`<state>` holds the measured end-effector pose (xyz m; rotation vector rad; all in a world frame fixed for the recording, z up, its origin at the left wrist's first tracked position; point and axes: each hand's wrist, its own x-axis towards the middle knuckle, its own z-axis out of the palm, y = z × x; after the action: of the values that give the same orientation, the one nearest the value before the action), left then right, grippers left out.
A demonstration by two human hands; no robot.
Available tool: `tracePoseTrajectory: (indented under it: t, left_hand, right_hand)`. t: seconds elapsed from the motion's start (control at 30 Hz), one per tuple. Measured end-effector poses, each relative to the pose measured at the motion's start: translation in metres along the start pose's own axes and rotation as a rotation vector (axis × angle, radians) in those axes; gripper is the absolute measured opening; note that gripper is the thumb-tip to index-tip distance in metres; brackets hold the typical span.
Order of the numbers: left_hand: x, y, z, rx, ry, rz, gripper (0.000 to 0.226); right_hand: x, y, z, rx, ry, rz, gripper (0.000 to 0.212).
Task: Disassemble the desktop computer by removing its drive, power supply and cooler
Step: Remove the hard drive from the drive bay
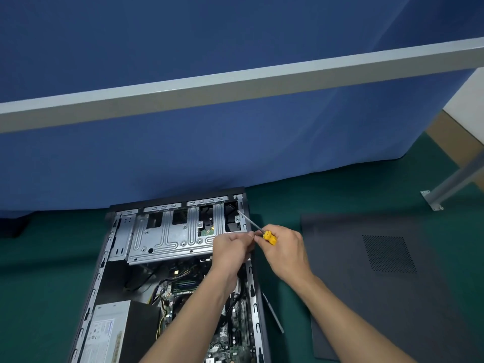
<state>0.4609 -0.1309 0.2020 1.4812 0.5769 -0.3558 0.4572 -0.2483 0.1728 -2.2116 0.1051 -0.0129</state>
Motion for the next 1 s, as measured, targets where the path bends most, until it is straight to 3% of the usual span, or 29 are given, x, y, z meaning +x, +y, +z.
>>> tracePoseTrajectory:
  t: [0.07, 0.13, 0.23, 0.3, 0.57, 0.9, 1.0]
  left_hand:
    - [0.007, -0.003, 0.0, 0.104, 0.034, 0.055, 0.021]
    - [0.017, -0.007, -0.006, 0.419, 0.131, 0.223, 0.017]
    - [0.034, -0.023, -0.029, 1.13, 0.157, 0.442, 0.056]
    - [0.048, -0.033, -0.045, 1.317, 0.07, 0.395, 0.068]
    - [0.074, -0.042, -0.063, 1.435, -0.082, 0.248, 0.061]
    - [0.081, -0.033, -0.065, 1.391, -0.228, 0.106, 0.061]
    - [0.08, -0.031, -0.065, 1.386, -0.228, 0.098, 0.061]
  right_hand:
    - [0.002, 0.008, -0.002, -0.012, 0.017, 0.024, 0.004]
    - [0.008, 0.023, -0.004, -0.021, 0.063, 0.099, 0.006]
    - [0.02, 0.053, -0.006, -0.065, 0.107, 0.265, 0.008]
    - [0.027, 0.072, -0.002, -0.107, 0.082, 0.348, 0.009]
    - [0.052, 0.109, 0.045, -0.309, -0.088, 0.439, 0.012]
    - [0.071, 0.124, 0.072, -0.392, -0.088, 0.456, 0.011]
    - [0.064, 0.121, 0.07, -0.357, -0.086, 0.459, 0.023]
